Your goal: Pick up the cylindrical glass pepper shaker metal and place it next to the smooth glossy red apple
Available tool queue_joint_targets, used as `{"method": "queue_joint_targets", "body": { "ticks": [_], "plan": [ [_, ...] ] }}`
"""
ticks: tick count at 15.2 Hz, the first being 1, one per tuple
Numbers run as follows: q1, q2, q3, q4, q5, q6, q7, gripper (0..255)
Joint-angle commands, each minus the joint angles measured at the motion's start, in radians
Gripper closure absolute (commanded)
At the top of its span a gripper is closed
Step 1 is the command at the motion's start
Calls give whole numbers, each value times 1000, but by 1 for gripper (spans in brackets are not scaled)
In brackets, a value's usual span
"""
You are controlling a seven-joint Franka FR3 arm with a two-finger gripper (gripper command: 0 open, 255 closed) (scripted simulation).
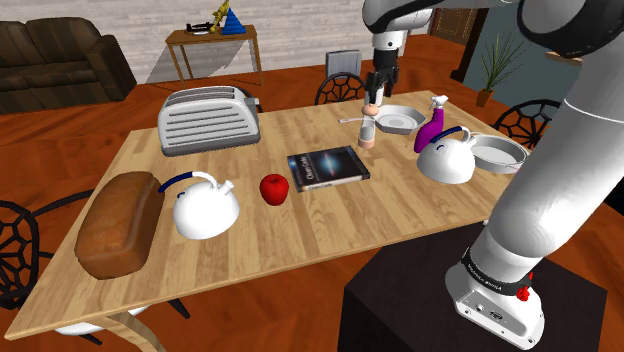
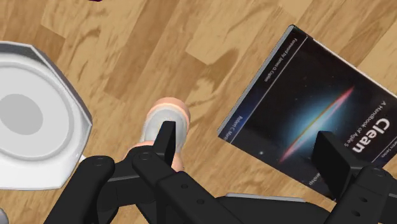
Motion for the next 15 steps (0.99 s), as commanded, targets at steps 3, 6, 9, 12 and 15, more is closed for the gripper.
{"method": "queue_joint_targets", "body": {
  "ticks": [3, 6, 9, 12, 15],
  "plan": [
    [-39, 169, -24, 148, 60, -1, -63, 0],
    [-77, 297, -30, 277, 106, -20, -101, 0],
    [-104, 377, -28, 352, 133, -25, -120, 0],
    [-101, 379, -27, 315, 135, 14, -122, 0],
    [-99, 383, -25, 280, 138, 53, -125, 0]
  ]
}}
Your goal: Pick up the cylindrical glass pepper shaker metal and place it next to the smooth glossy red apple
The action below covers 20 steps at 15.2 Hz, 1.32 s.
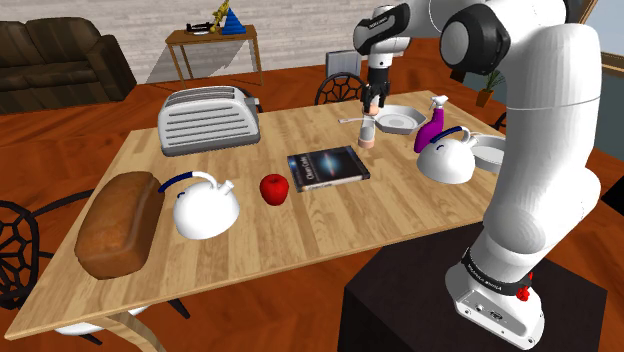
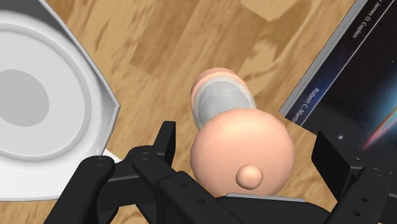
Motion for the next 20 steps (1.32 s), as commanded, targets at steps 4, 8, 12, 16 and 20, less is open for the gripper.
{"method": "queue_joint_targets", "body": {
  "ticks": [4, 8, 12, 16, 20],
  "plan": [
    [3, -1, 1, -21, 1, 21, 0, 0],
    [3, -1, 1, -21, 1, 21, 0, 0],
    [3, -1, 1, -22, 1, 21, 0, 255],
    [3, -1, 1, -22, 1, 21, 0, 255],
    [3, -9, 0, -5, -2, -2, 2, 255]
  ]
}}
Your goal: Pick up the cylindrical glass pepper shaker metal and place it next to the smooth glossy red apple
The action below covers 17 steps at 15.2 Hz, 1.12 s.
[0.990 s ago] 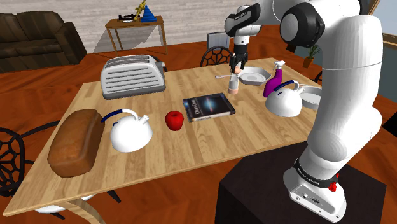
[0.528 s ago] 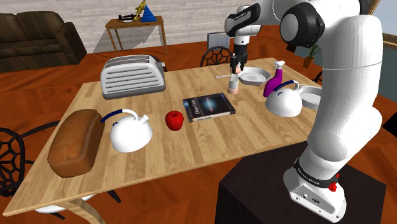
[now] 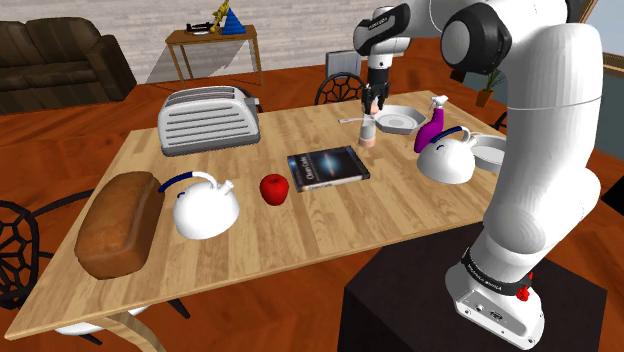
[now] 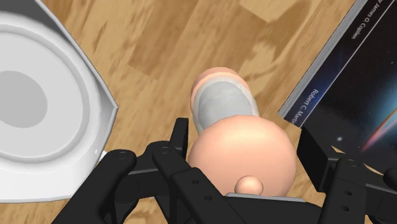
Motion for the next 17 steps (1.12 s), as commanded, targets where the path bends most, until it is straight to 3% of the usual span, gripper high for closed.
{"method": "queue_joint_targets", "body": {
  "ticks": [1, 17],
  "plan": [
    [0, -5, -1, 17, -2, -22, 2, 255],
    [-10, -28, -8, 200, -14, -226, 18, 255]
  ]
}}
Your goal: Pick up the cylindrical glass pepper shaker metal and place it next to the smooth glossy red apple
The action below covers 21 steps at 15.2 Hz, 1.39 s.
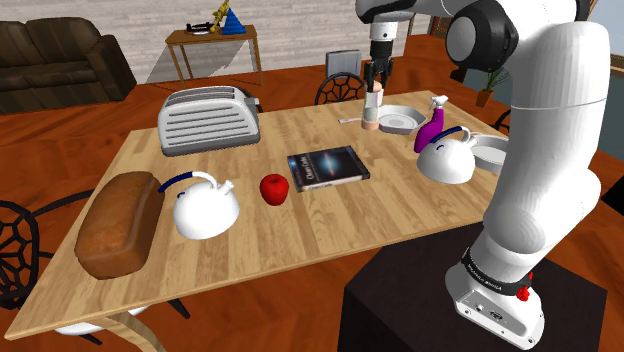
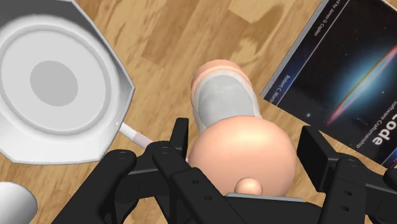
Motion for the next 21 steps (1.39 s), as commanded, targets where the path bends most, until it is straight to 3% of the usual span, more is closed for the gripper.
{"method": "queue_joint_targets", "body": {
  "ticks": [1, 15, 21],
  "plan": [
    [-4, 1, -1, 28, 0, -27, -1, 255],
    [-33, 47, -3, 282, 13, -235, 6, 255],
    [88, -130, 27, 61, -36, -178, 130, 255]
  ]
}}
